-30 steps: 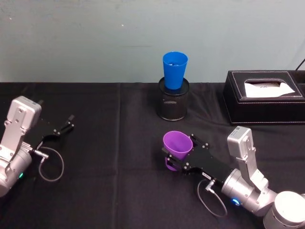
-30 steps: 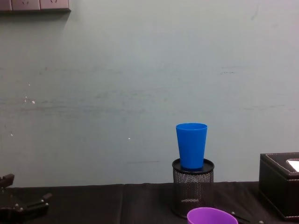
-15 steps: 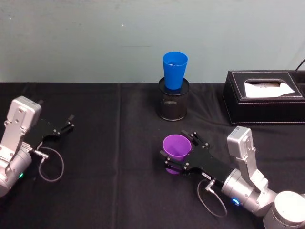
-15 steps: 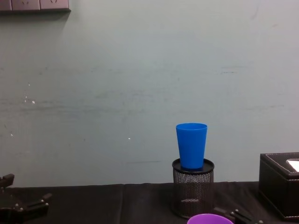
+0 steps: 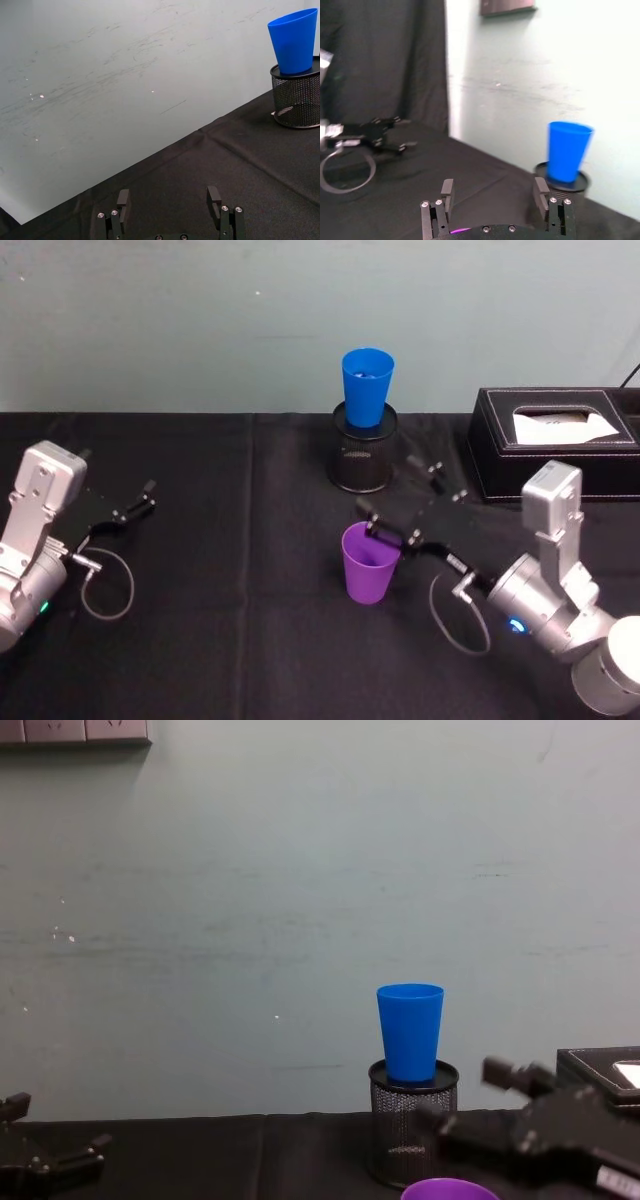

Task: Pick up one cup with a gripper and tap it against the other cup.

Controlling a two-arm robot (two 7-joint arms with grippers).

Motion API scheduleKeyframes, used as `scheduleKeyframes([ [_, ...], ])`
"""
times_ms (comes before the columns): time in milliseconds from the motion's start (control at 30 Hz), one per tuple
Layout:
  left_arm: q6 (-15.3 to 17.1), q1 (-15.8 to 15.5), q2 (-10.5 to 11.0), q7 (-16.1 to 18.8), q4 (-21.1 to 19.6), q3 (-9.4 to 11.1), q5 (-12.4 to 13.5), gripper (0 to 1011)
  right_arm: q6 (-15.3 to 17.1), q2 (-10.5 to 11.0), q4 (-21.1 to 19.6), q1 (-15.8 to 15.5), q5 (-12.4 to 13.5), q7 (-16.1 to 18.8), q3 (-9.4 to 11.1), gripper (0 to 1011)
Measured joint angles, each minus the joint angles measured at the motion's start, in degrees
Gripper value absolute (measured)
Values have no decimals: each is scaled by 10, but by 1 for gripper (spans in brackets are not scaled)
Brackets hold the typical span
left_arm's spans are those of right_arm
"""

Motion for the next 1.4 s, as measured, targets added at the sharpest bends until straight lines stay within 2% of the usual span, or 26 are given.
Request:
scheduleKeyframes([
  [100,0,0,0,0,0,0,0,1000,12,-4,-20,-15,-7,-40,22,1002],
  [133,0,0,0,0,0,0,0,1000,12,-4,-20,-15,-7,-40,22,1003],
  [167,0,0,0,0,0,0,0,1000,19,-7,-27,-22,-11,-60,32,1003],
  [233,0,0,0,0,0,0,0,1000,19,-7,-27,-22,-11,-61,31,1003],
  [267,0,0,1,0,0,-1,0,1000,23,-11,-34,-28,-13,-80,39,1003],
  [467,0,0,0,0,0,0,0,1000,69,-28,-23,-32,-30,-126,63,1003],
  [567,0,0,0,0,0,0,0,1000,80,-36,-17,-31,-33,-133,69,1002],
  [900,0,0,0,0,0,0,0,1000,80,-52,-5,-30,-42,-126,76,1002],
  [1400,0,0,0,0,0,0,0,1000,77,-59,-1,-32,-44,-115,82,1002],
])
